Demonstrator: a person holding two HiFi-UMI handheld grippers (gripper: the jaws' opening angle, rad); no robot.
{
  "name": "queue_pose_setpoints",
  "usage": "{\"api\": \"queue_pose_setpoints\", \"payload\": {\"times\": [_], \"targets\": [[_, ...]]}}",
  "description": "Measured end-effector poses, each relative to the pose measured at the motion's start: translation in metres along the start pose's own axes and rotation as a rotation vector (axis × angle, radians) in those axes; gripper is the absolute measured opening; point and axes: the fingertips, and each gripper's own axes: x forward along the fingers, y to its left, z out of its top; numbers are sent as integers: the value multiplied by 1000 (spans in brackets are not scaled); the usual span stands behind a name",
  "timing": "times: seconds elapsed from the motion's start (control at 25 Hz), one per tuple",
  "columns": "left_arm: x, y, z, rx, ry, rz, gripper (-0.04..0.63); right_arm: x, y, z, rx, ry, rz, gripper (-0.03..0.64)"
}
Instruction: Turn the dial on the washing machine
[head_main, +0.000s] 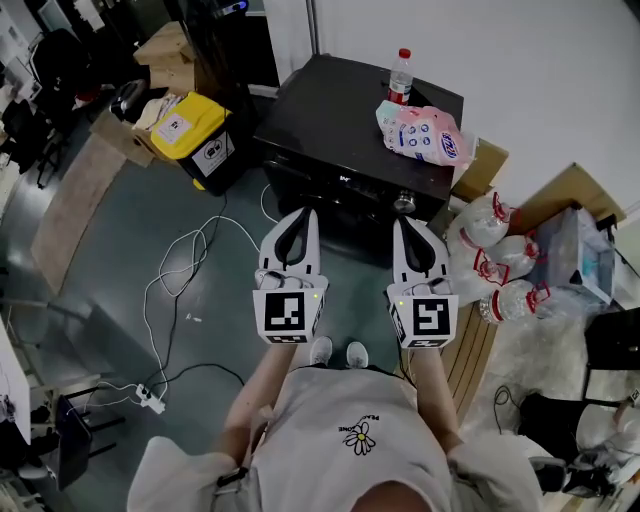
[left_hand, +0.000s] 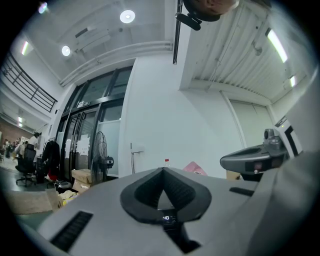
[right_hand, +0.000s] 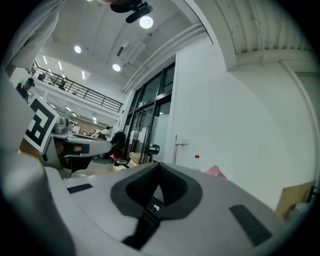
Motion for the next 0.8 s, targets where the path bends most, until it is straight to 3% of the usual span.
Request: {"api": "queue_pose_setpoints", "payload": {"times": [0.4,0.8], "targets": [[44,-9,-36,-3,26,-28,-2,31,-21,-22,-6,4,-3,3],[78,3,-158,-41,42,6,-2,59,-27,-136,4,2,-44,3]]}}
